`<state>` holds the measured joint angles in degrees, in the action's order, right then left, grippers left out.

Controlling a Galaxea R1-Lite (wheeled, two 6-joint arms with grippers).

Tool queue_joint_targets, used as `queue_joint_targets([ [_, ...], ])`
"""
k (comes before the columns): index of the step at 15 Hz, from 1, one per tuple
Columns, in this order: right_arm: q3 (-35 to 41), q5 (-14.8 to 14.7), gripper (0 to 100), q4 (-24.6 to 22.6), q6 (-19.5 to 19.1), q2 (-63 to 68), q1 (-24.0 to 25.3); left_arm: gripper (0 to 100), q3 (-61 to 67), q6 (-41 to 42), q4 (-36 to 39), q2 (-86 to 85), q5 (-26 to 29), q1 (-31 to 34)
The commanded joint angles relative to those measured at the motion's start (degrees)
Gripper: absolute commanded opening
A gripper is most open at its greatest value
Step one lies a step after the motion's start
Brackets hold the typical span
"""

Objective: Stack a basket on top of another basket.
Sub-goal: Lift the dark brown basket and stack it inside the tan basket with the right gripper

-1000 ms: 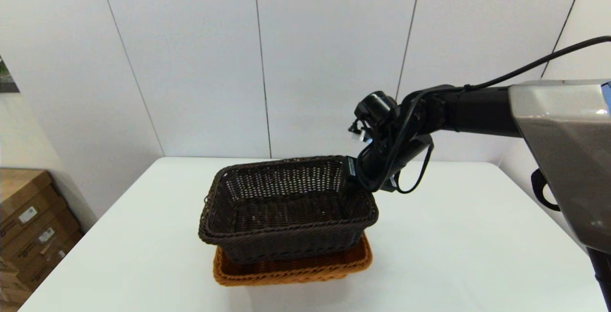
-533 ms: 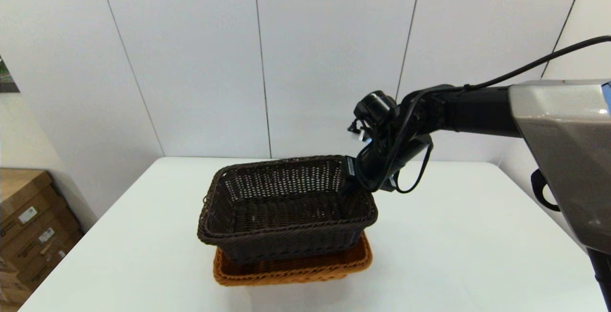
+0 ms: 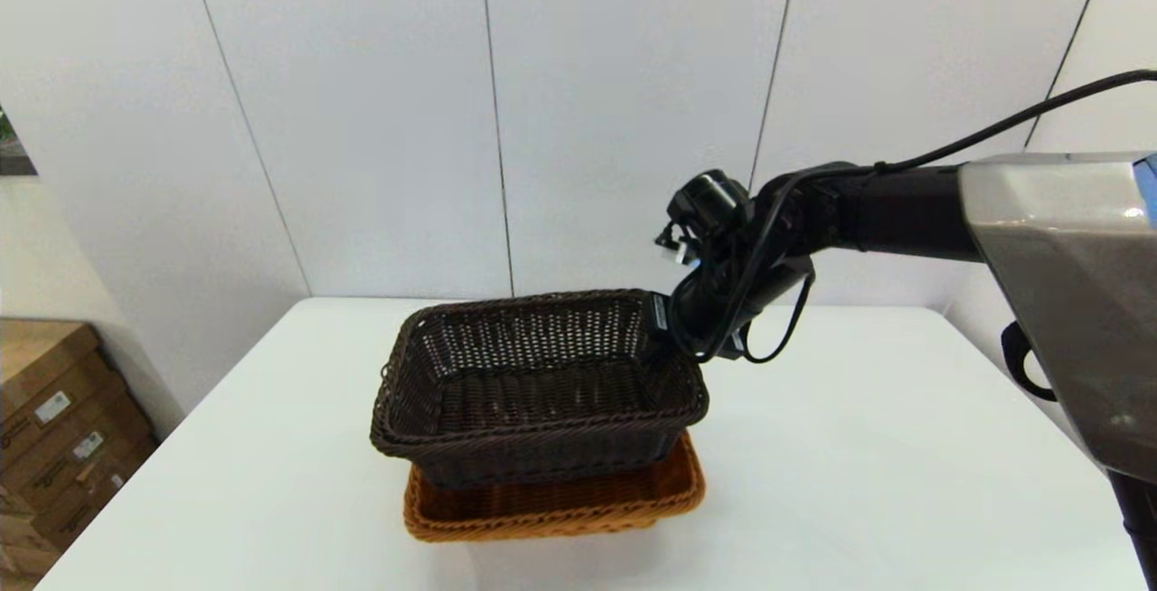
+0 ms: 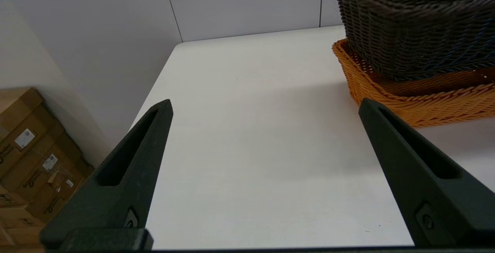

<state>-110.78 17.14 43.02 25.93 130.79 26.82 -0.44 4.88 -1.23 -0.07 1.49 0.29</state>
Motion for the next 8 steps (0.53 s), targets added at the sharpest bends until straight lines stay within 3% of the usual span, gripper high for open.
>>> queue_joint_targets([
  [1,0.03,0.09,0,0.31,0.17,0.34,-0.01,100,0.00,0.05,0.00,0.07,0.01,-0.03],
  [8,0.03,0.00,0,0.40,0.17,0.43,-0.19,100,0.00,0.05,0.00,0.07,0.01,-0.03],
])
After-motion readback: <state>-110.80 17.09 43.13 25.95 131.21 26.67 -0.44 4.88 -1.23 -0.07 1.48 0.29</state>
